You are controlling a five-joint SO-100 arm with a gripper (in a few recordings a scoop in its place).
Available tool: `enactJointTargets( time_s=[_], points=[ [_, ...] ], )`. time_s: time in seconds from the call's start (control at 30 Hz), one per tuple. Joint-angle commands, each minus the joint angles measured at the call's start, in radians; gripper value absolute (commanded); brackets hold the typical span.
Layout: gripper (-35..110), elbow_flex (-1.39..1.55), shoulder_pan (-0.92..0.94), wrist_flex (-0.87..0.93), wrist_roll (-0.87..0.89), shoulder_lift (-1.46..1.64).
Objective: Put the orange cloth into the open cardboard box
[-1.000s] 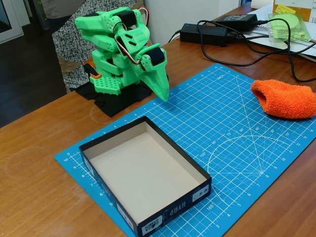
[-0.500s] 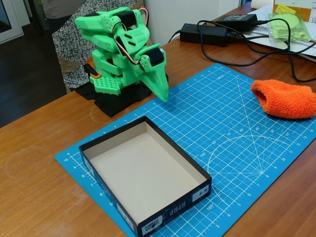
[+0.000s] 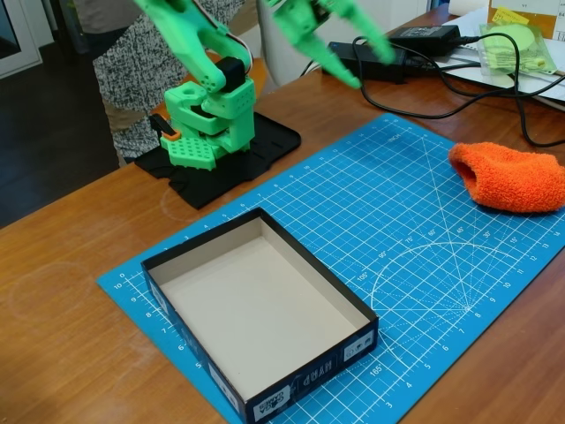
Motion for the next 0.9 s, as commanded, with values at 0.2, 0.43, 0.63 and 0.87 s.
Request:
enactJointTargets(
  time_s=[0.2, 0.43, 0.63, 0.87],
  points=[
    [33, -0.163, -0.147, -0.204, 0.699, -0.38],
    [32, -0.589, -0.229, -0.12, 0.951, -0.81],
    [23, -1.167, -0.276, 0.074, 1.15, -1.256],
    [33, -2.103, -0.29, 0.322, 1.204, -1.842]
  ],
)
